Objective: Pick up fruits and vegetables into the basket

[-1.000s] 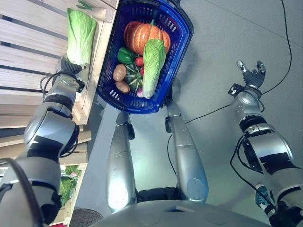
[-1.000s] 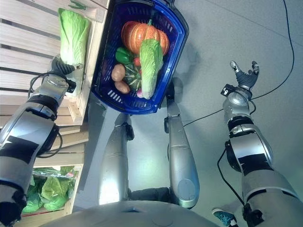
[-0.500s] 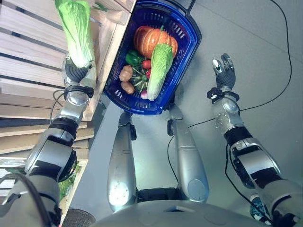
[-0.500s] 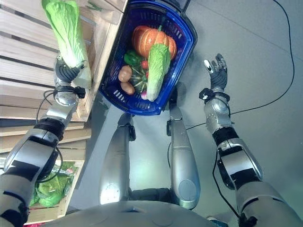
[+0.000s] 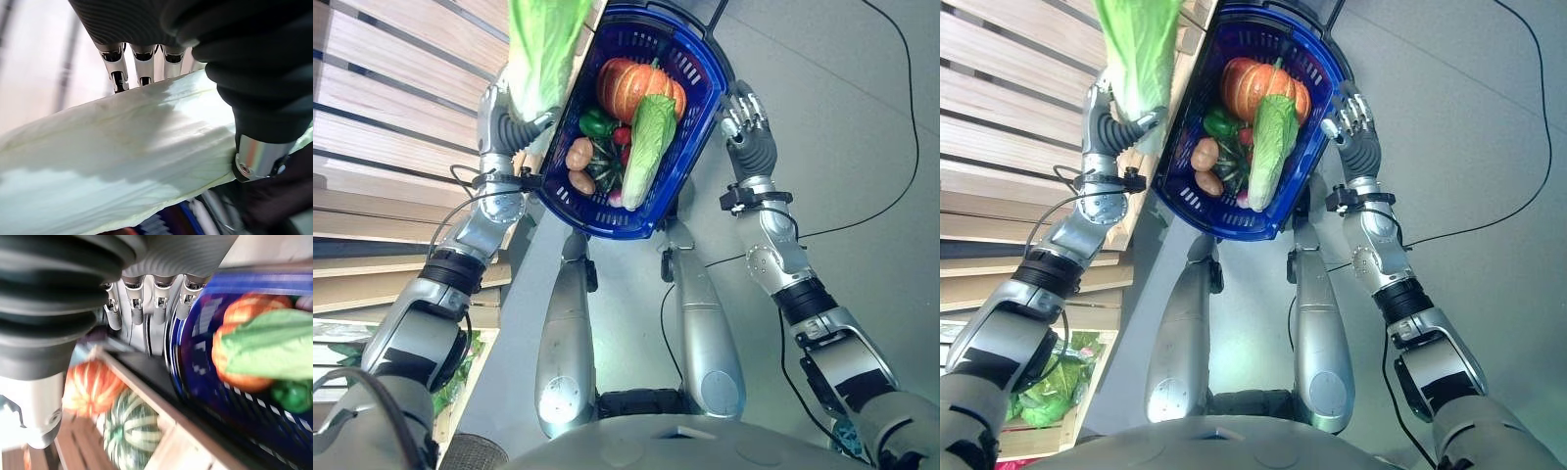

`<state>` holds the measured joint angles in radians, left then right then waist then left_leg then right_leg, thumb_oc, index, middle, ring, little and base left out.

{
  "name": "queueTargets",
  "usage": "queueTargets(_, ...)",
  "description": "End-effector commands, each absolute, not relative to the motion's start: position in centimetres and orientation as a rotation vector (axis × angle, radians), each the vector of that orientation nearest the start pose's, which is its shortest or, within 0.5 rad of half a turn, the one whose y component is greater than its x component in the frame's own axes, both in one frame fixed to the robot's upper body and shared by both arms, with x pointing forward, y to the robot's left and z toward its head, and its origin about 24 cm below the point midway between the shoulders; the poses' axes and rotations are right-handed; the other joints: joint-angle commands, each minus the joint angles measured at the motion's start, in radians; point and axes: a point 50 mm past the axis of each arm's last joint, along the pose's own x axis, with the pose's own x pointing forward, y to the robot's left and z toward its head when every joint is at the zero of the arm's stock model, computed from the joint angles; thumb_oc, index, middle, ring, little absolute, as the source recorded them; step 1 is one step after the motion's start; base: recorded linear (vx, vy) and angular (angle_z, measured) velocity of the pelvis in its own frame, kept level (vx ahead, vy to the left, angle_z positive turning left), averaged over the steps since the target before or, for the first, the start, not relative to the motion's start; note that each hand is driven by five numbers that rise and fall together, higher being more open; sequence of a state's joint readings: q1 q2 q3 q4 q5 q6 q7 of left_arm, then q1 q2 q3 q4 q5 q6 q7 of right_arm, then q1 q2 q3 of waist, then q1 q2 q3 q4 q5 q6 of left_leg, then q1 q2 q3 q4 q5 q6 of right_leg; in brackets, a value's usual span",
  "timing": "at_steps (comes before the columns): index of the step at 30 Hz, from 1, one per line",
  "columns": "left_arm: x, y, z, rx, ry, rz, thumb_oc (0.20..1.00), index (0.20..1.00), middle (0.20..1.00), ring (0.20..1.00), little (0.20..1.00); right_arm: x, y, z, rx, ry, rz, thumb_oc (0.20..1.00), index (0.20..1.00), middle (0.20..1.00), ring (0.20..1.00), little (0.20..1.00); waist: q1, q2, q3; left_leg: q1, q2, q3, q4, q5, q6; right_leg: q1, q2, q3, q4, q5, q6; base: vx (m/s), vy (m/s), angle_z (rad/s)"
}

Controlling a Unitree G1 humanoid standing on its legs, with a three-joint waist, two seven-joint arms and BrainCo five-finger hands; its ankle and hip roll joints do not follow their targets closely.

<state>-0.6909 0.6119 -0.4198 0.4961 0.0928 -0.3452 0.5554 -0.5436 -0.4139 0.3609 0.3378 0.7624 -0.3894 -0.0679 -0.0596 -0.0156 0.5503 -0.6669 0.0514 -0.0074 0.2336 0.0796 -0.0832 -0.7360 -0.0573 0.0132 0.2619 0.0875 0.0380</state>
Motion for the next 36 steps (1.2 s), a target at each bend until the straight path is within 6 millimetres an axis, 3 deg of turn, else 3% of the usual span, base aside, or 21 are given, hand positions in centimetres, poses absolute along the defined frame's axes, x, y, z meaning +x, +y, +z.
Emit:
queueTargets(1,33.9,15.6,19.6,0.675,-0.848,0.009,0.2,0.2,0.2,0.2,0.2,32.5,-13.8,16.2,0.236,-0.488,0.358,1.0,1.0,1.0,1.0,1.0,-0.005,0.02,-0.03,-0.003,-0.056,0.023,-0.038,-0.008,0.011,0.05,0.04,-0.075,0.036,-0.084,0.034,0.0,0.0,0.0)
queueTargets(7,33.1,13.1,20.8,0.702,-0.936,-0.156,0.2,0.2,0.2,0.2,0.2,32.3,-12.3,17.2,0.21,-0.489,0.466,1.0,1.0,1.0,1.0,1.0,-0.004,0.019,-0.03,0.0,-0.052,0.026,-0.045,0.001,0.013,0.054,0.037,-0.074,0.029,-0.073,0.038,0.0,-0.001,0.01)
queueTargets(16,32.4,10.7,20.8,0.767,-0.949,-0.379,0.2,0.2,0.2,0.2,0.2,32.3,-10.9,18.2,0.191,-0.483,0.548,1.0,1.0,1.0,1.0,1.0,-0.001,0.014,-0.03,0.007,-0.048,0.034,-0.044,-0.007,0.015,0.058,0.032,-0.073,0.024,-0.068,0.046,0.0,0.0,0.0)
queueTargets(25,32.1,9.7,20.7,0.802,-0.922,-0.488,0.2,0.2,0.2,0.2,0.2,31.9,-10.1,19.2,0.233,-0.504,0.613,1.0,1.0,1.0,1.0,1.0,0.002,0.01,-0.03,0.001,-0.045,0.035,-0.043,-0.009,0.015,0.049,0.031,-0.072,0.026,-0.063,0.051,0.0,0.0,0.0)
queueTargets(36,32.8,10.3,19.6,0.921,-0.808,-0.524,0.2,0.2,0.2,0.2,0.2,31.1,-9.5,20.2,0.304,-0.515,0.751,1.0,1.0,1.0,1.0,1.0,0.003,0.004,-0.03,-0.004,-0.042,0.036,-0.04,-0.011,0.015,0.044,0.028,-0.075,0.025,-0.059,0.056,0.0,0.0,0.0)
